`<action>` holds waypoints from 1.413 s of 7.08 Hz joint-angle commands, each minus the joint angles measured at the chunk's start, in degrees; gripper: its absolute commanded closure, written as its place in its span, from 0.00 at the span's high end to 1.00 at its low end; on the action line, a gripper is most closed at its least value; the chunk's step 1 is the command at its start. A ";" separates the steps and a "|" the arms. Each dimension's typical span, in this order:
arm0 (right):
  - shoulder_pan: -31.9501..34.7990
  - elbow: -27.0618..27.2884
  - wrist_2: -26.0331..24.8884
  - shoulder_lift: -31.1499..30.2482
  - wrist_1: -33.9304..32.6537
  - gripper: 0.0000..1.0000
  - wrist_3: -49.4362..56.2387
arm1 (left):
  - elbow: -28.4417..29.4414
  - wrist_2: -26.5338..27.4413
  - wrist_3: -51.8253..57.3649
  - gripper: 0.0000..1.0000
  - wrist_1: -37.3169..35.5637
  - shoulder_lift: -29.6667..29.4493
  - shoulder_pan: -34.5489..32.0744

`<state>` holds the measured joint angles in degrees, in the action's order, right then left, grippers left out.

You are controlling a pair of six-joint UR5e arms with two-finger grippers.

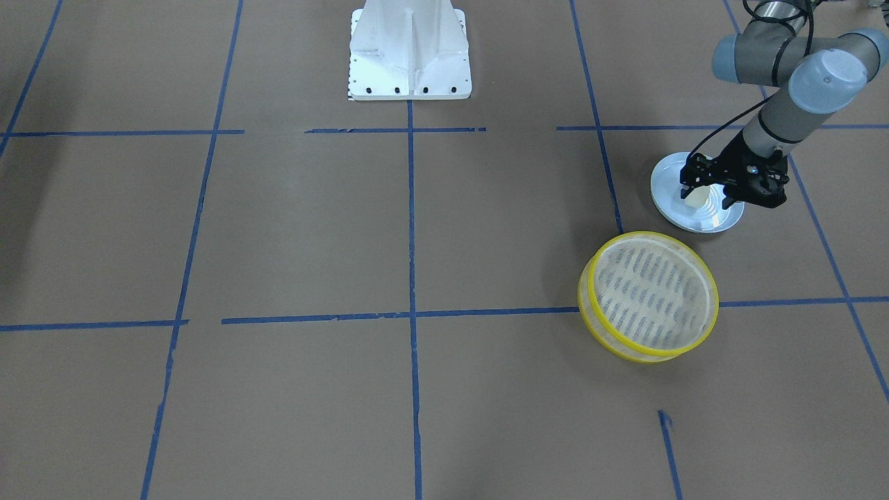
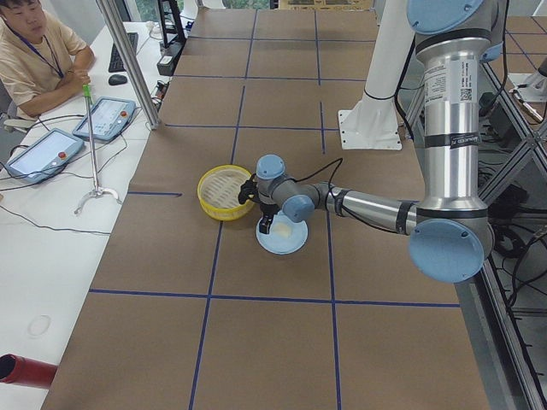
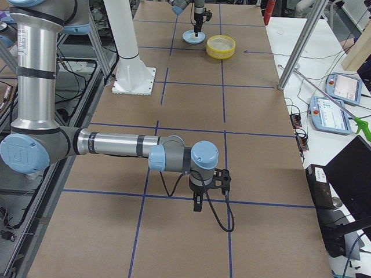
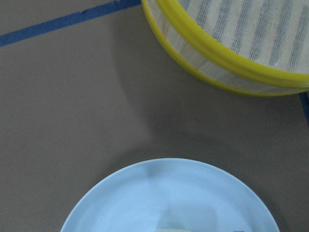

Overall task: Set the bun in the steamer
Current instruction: 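Move the left gripper down over the pale bun on the white plate, then close the left gripper on the bun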

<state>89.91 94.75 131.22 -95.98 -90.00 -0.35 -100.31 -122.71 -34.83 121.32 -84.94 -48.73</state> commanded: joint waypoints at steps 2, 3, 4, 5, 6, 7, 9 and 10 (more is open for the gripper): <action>0.00 0.00 0.00 0.00 0.00 1.00 0.00 | 0.29 0.11 -0.94 0.83 0.23 1.00 1.79; 0.00 0.00 0.00 0.00 0.00 1.00 0.00 | 0.38 0.11 -1.03 0.82 0.93 1.44 1.97; 0.00 0.00 0.00 0.00 0.00 1.00 0.00 | 2.29 0.11 -1.03 0.82 4.50 2.40 2.06; 0.00 0.00 0.00 0.00 0.00 1.00 0.00 | 3.27 0.11 -1.29 0.81 9.15 3.89 2.15; 0.00 0.00 0.00 0.00 0.00 1.00 0.00 | 3.28 0.11 -2.68 0.80 9.46 3.73 2.32; 0.00 0.00 0.00 0.00 0.00 1.00 0.00 | 2.93 0.11 -4.52 0.80 9.63 3.64 2.94; 0.00 0.00 0.00 0.00 0.00 1.00 0.00 | 2.40 0.63 -5.07 0.79 9.64 3.47 3.20; 0.00 0.00 0.00 0.00 0.00 1.00 0.00 | 2.40 0.98 -5.07 0.73 9.64 3.46 3.47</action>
<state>89.91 94.75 131.22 -95.98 -90.00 -0.35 -97.83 -122.16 -39.71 130.93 -81.43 -45.54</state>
